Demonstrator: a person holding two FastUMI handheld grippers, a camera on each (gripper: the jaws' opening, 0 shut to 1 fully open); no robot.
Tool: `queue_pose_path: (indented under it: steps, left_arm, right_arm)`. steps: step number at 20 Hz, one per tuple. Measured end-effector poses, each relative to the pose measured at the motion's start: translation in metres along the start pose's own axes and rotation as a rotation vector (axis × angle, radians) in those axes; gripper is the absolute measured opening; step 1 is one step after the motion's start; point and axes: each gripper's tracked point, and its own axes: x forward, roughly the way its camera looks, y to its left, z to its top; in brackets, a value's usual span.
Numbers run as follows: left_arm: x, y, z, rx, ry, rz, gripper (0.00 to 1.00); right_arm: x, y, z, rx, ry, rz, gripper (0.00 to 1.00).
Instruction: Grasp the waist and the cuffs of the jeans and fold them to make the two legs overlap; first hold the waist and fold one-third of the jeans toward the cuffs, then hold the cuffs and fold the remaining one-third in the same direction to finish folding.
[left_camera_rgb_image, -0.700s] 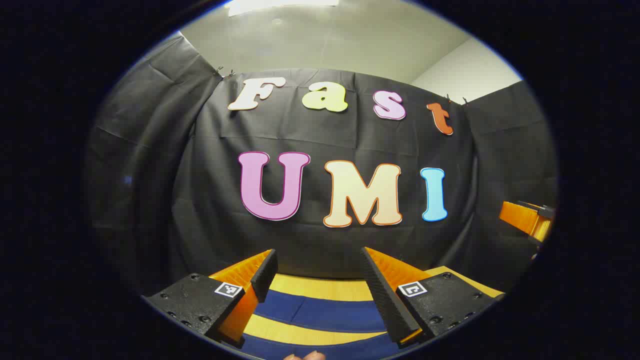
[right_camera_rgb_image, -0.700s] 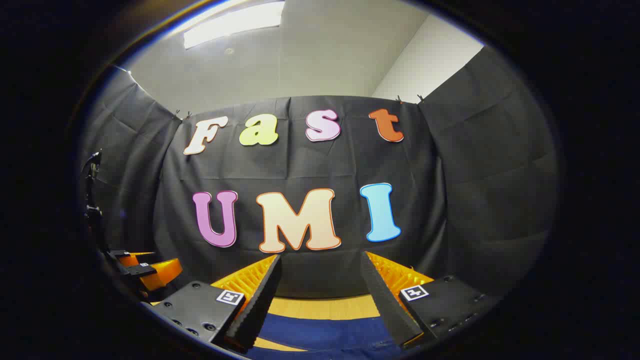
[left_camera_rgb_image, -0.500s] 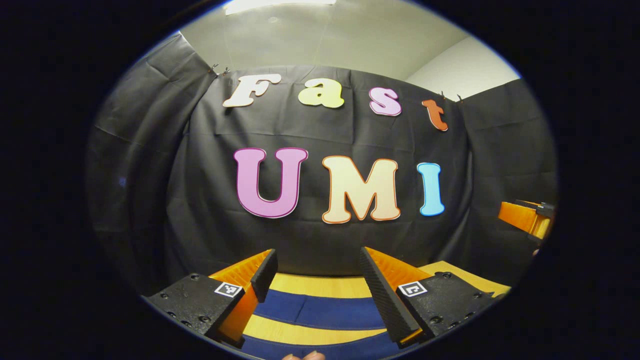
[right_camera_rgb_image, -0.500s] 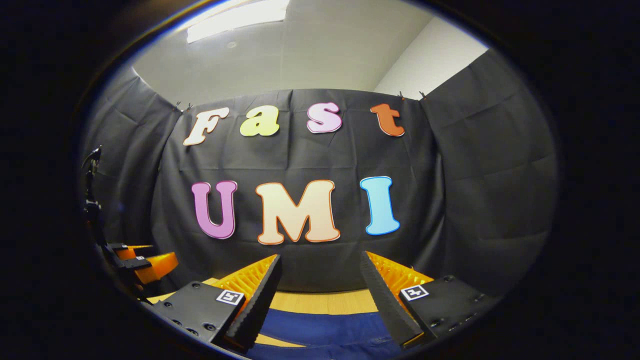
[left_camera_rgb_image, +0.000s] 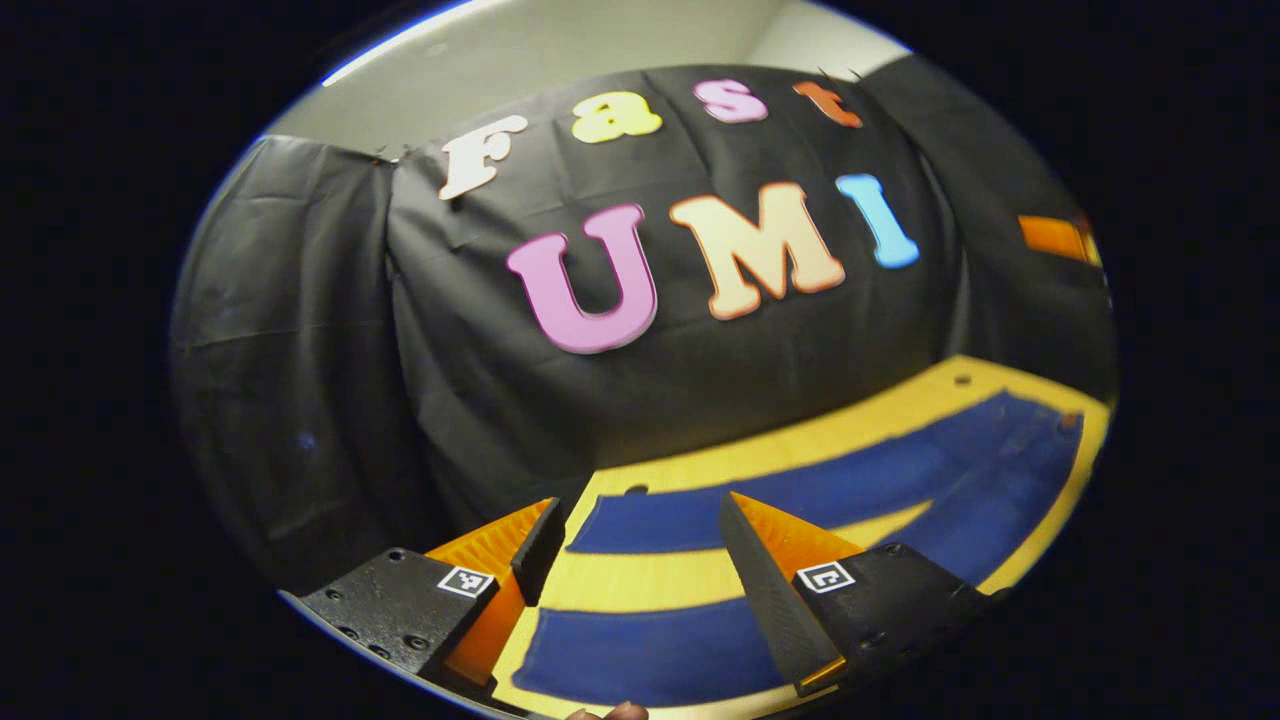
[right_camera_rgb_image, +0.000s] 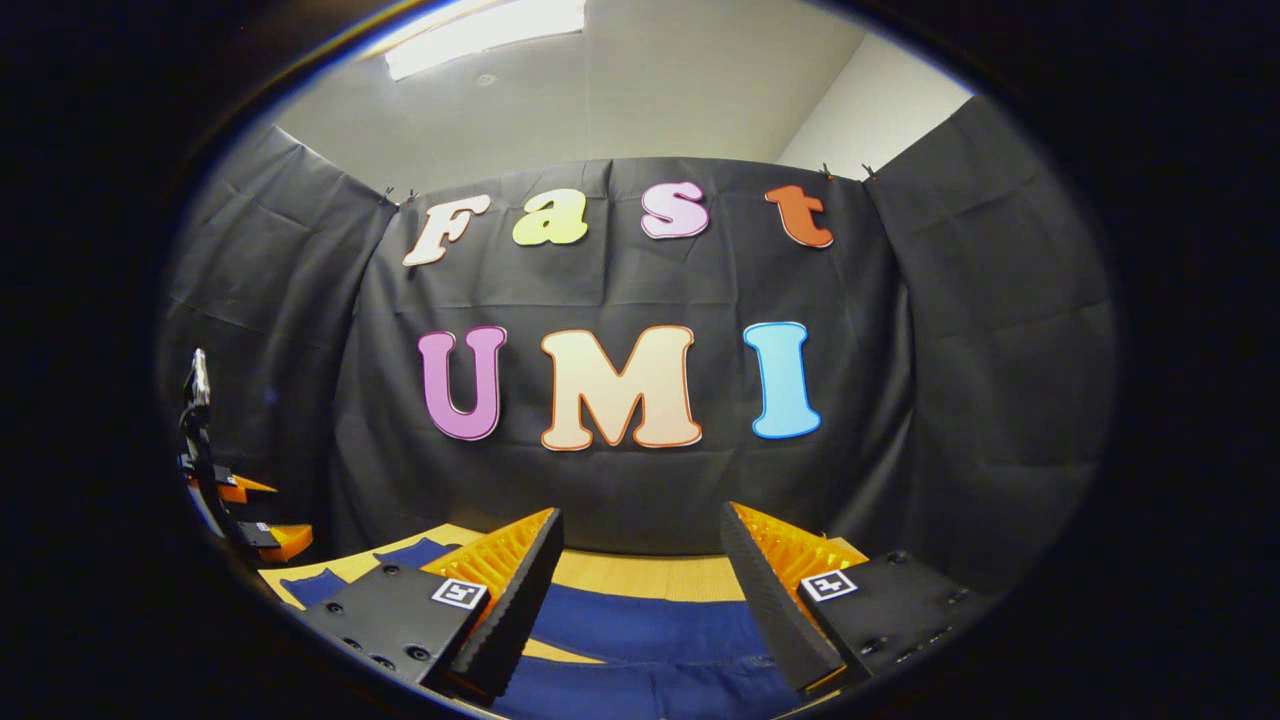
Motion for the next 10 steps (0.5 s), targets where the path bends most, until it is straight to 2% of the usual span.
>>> queue_pose_path:
  steps: [2, 5, 8, 10]
  left_arm:
    - [-0.016, -0.002, -0.031, 0.054, 0.070, -0.034, 0.94]
    - [-0.030, -0.001, -0.073, 0.181, 0.150, -0.062, 0.95]
    - [-0.037, -0.010, -0.112, 0.390, 0.226, -0.111, 0.95]
    - [-0.047, -0.025, -0.137, 0.493, 0.273, -0.184, 0.95]
  right_arm:
    - [-0.006, -0.005, -0.011, 0.006, 0.022, -0.002, 0.94]
    - [-0.014, -0.008, -0.013, -0.002, 0.029, 0.003, 0.98]
    - [-0.020, -0.013, -0.017, -0.026, 0.034, 0.007, 0.98]
    - [-0.022, -0.018, -0.020, -0.028, 0.041, 0.002, 0.98]
